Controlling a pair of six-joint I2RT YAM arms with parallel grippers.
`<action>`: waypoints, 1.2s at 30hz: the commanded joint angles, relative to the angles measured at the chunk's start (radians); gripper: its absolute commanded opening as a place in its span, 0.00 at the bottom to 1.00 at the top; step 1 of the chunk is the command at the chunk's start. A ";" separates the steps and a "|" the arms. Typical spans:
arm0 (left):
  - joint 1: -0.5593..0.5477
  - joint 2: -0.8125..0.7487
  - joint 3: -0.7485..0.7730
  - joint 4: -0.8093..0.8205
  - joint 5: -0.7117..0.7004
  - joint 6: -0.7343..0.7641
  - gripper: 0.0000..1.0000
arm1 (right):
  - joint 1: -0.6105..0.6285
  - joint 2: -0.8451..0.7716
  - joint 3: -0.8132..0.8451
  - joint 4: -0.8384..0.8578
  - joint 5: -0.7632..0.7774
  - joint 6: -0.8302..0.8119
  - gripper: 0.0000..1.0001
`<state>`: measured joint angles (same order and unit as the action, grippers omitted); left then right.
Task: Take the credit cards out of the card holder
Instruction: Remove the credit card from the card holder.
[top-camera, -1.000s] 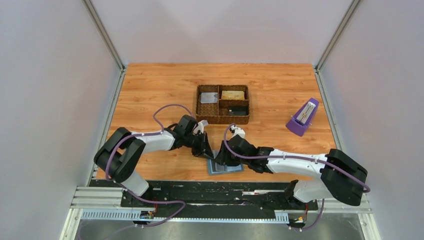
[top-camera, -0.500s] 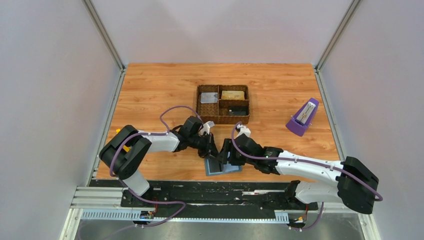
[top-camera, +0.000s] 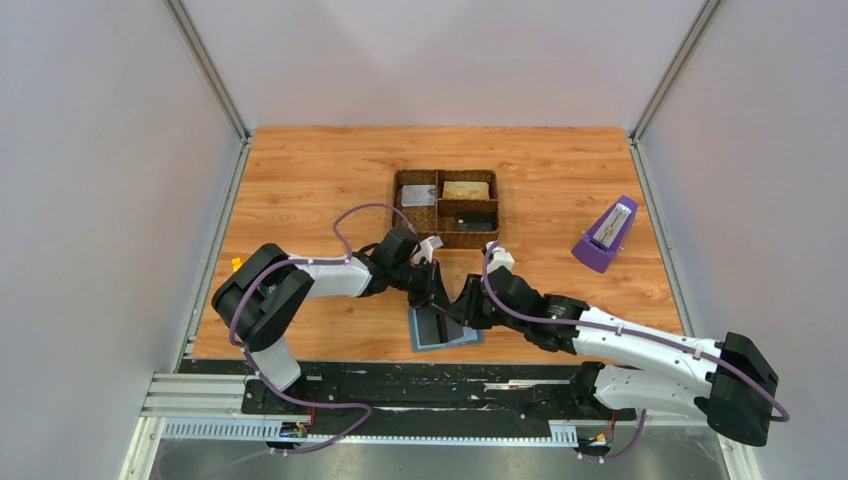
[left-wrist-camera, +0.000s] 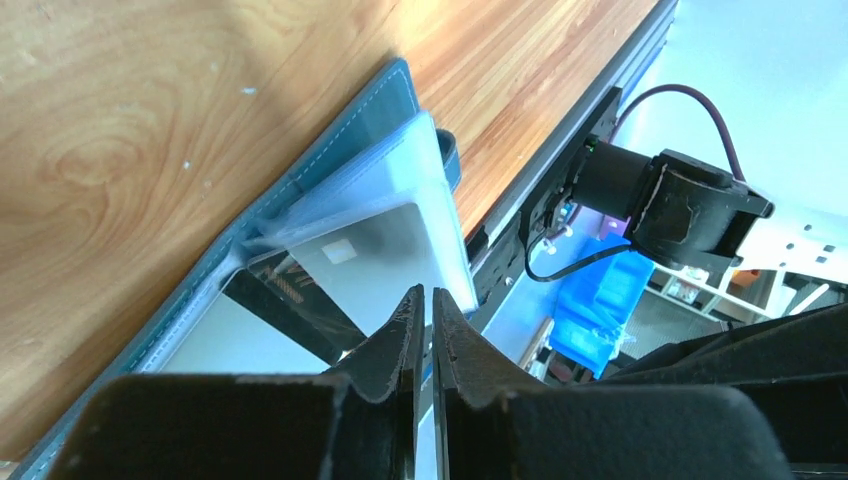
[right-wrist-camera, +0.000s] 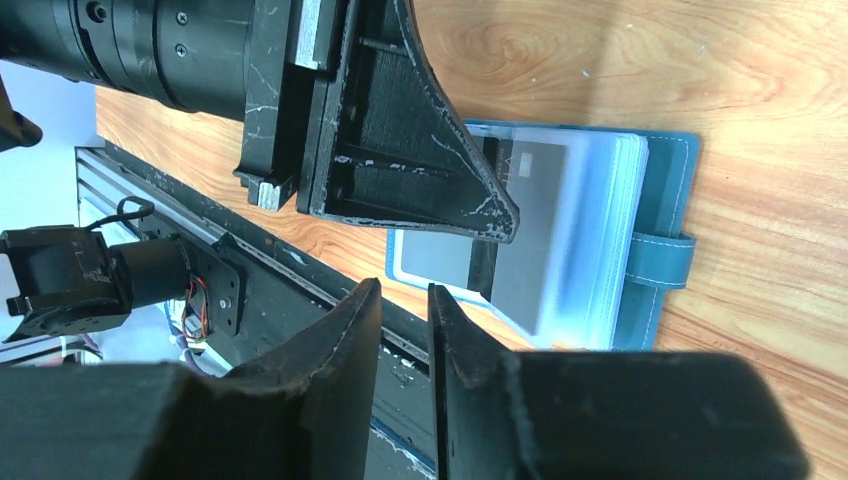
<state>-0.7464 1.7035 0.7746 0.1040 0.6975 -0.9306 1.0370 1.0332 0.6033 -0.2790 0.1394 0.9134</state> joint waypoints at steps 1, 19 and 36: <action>-0.005 -0.011 0.038 -0.054 -0.045 0.046 0.14 | -0.005 0.007 0.019 0.009 -0.001 -0.008 0.24; -0.005 -0.107 0.042 -0.254 -0.228 0.092 0.26 | -0.017 0.166 -0.028 0.085 0.006 0.001 0.19; 0.001 -0.038 0.051 -0.177 -0.220 0.089 0.34 | -0.060 0.210 -0.130 0.131 -0.011 0.040 0.16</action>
<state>-0.7456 1.6432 0.8074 -0.1287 0.4648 -0.8429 0.9871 1.2407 0.4896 -0.1883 0.1265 0.9375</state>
